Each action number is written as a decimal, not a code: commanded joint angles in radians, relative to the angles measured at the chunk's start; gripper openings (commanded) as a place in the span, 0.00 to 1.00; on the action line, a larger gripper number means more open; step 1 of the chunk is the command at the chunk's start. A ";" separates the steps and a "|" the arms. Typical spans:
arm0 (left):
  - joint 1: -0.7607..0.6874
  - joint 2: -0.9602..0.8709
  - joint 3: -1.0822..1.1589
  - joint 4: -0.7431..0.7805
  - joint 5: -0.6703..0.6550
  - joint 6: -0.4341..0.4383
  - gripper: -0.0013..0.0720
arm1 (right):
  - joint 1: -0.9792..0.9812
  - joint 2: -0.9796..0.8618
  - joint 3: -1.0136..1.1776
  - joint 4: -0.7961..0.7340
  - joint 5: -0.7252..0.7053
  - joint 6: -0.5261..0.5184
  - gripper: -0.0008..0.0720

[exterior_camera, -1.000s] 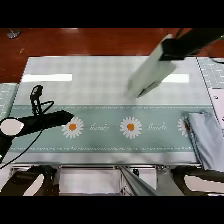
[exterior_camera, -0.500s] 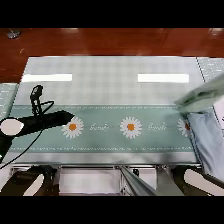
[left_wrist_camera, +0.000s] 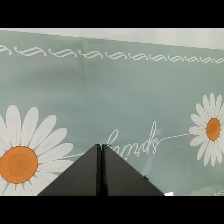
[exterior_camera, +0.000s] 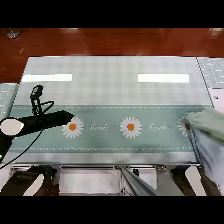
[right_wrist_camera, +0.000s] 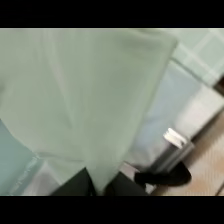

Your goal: Fold the shirts.

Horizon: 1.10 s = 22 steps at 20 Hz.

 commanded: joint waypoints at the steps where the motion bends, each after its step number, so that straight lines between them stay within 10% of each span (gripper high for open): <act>1: 0.000 0.000 0.000 0.001 -0.003 0.000 0.05 | -0.073 0.080 -0.226 -0.127 0.004 0.006 0.88; 6: 0.000 -0.002 0.099 0.002 -0.002 0.076 0.05 | -0.072 -0.032 -0.064 0.172 -0.138 0.014 0.78; 9: 0.000 -0.067 0.367 0.108 -0.006 0.109 0.05 | -0.012 -0.173 0.113 0.716 -0.251 -0.024 0.04; 11: 0.000 -0.172 0.618 0.147 -0.048 0.109 0.05 | 0.197 -0.238 0.206 0.862 -0.401 -0.050 0.04; 15: -0.108 -0.383 0.980 0.191 -0.206 0.098 0.05 | 0.815 -0.333 0.233 0.479 -0.632 -0.108 0.04; 18: -0.181 -0.441 0.902 0.369 -0.221 -0.143 0.05 | 1.130 -0.441 0.087 0.048 -0.734 0.182 0.04; 22: -0.106 -0.517 0.731 0.454 -0.281 -0.229 0.05 | 1.171 -0.602 0.013 0.118 -0.722 0.196 0.04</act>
